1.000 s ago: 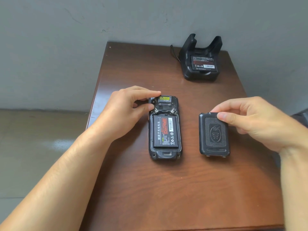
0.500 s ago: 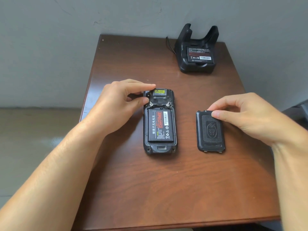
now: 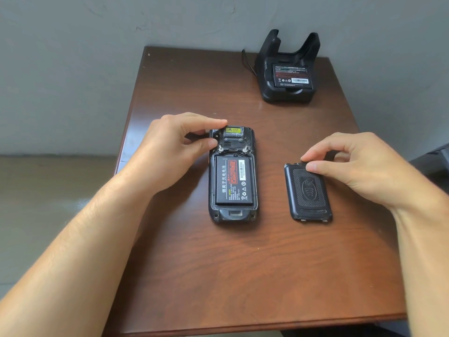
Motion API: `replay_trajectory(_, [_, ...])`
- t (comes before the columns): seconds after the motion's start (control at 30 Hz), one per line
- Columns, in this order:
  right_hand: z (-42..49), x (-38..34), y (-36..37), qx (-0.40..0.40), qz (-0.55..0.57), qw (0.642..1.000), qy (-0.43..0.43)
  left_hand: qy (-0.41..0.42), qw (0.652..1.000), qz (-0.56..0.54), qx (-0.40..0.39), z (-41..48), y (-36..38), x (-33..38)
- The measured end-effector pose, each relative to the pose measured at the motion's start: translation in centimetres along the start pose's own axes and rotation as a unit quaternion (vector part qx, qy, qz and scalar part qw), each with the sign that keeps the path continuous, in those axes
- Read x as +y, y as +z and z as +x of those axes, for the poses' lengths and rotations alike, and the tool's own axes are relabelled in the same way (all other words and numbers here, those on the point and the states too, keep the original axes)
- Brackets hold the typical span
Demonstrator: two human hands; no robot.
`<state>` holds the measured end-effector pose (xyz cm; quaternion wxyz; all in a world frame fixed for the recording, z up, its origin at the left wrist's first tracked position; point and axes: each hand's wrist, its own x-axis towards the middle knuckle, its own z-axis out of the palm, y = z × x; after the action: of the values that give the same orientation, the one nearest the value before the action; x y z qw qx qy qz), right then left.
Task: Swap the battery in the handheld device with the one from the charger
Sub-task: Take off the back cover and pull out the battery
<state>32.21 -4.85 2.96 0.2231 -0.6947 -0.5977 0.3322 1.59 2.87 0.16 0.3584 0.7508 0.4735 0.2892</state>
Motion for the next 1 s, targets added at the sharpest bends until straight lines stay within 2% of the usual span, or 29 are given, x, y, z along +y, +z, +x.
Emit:
replay_trajectory(0.13, [-0.2, -0.4, -0.2, 0.005, 0.025, 1.000, -0.011, 0.001, 1.000, -0.004, -0.001, 0.0, 0.0, -0.1])
replay_trajectory(0.3, [-0.8, -3.0, -0.9, 0.065, 0.093, 0.992, -0.054, -0.004, 1.000, -0.007, -0.001, 0.0, 0.0, -0.2])
replay_trajectory(0.43, [-1.2, -5.1, -0.4, 0.079, 0.035, 0.992, -0.095, -0.013, 1.000, -0.012, -0.001, 0.0, -0.1, 0.0])
replay_trajectory(0.63, [-1.0, -8.0, 3.7, -0.003, -0.111, 0.967, -0.230, -0.011, 1.000, -0.012, -0.002, 0.1, 0.0, -0.1])
replay_trajectory(0.8, [-0.7, -8.1, 5.5, -0.077, -0.175, 0.956, -0.223, -0.005, 1.000, -0.009, 0.003, 0.0, 0.0, -0.1])
replay_trajectory(1.0, [-0.8, -7.4, 5.3, -0.108, -0.214, 0.945, -0.221, -0.001, 1.000, 0.006, 0.003, -0.1, -0.1, 0.1])
